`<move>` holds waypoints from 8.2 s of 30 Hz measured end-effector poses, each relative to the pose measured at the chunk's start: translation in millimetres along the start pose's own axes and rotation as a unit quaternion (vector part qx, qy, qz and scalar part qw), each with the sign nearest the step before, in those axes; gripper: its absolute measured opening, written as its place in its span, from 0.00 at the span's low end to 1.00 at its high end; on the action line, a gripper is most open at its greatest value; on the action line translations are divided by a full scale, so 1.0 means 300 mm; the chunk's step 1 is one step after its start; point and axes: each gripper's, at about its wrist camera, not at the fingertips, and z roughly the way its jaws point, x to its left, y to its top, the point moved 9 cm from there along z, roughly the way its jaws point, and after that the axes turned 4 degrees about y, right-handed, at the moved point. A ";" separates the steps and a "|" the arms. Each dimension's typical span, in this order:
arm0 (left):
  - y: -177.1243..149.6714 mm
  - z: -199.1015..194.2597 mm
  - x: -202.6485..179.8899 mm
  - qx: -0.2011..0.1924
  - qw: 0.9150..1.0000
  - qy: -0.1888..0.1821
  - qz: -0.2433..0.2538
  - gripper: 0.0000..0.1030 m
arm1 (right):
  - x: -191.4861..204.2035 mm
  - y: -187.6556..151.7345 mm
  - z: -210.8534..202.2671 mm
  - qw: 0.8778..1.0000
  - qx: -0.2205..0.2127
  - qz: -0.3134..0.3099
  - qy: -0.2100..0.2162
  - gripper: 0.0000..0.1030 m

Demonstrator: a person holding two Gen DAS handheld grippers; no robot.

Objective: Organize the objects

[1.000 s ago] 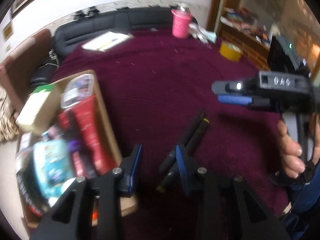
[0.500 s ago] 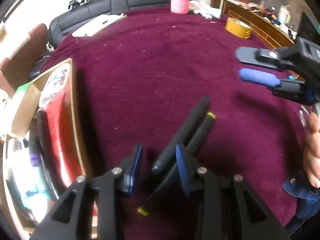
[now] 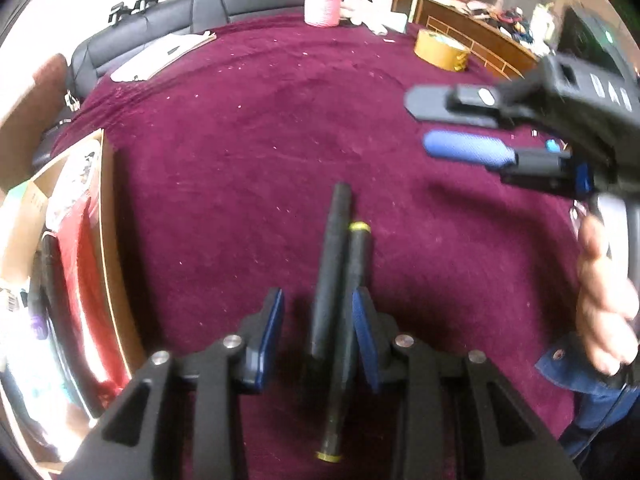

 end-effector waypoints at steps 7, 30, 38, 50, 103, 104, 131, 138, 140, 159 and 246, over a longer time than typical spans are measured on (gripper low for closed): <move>0.008 0.016 0.015 0.006 1.000 -0.016 -0.007 0.32 | -0.006 -0.006 0.009 1.000 0.004 0.001 -0.002 0.48; 0.000 -0.104 0.139 -0.099 0.990 0.087 -0.056 0.14 | -0.010 -0.204 0.085 0.991 0.079 -0.037 -0.103 0.48; -0.010 -0.153 0.211 -0.121 0.986 0.077 -0.083 0.14 | 0.068 -0.334 0.164 0.965 0.115 -0.136 -0.193 0.48; -0.034 -0.197 0.203 -0.138 0.984 0.072 -0.081 0.14 | 0.074 -0.345 0.177 0.915 0.114 -0.263 -0.284 0.31; -0.020 -0.302 0.255 -0.183 0.971 0.114 -0.105 0.14 | 0.315 -0.240 0.163 0.959 0.065 -0.239 -0.135 0.16; -0.024 -0.313 0.275 -0.185 0.970 0.114 -0.111 0.14 | 0.331 -0.240 0.172 0.959 0.065 -0.243 -0.133 0.16; -0.148 -0.320 0.723 -0.153 0.955 0.122 -0.222 0.14 | 0.558 -0.227 0.636 0.957 0.146 -0.232 -0.093 0.16; -0.139 -0.287 0.756 -0.140 0.958 0.112 -0.223 0.14 | 0.550 -0.210 0.731 0.958 0.145 -0.224 -0.104 0.16; -0.134 -0.276 0.758 -0.137 0.959 0.111 -0.221 0.14 | 0.548 -0.206 0.744 0.959 0.143 -0.221 -0.105 0.16; -0.128 -0.256 0.780 -0.142 0.954 0.115 -0.238 0.33 | 0.582 -0.158 0.700 0.962 0.117 -0.234 -0.079 0.46; -0.354 -0.453 0.634 -0.203 0.881 0.352 -0.241 1.00 | 0.391 -0.319 0.232 0.918 -0.048 -0.373 -0.125 1.00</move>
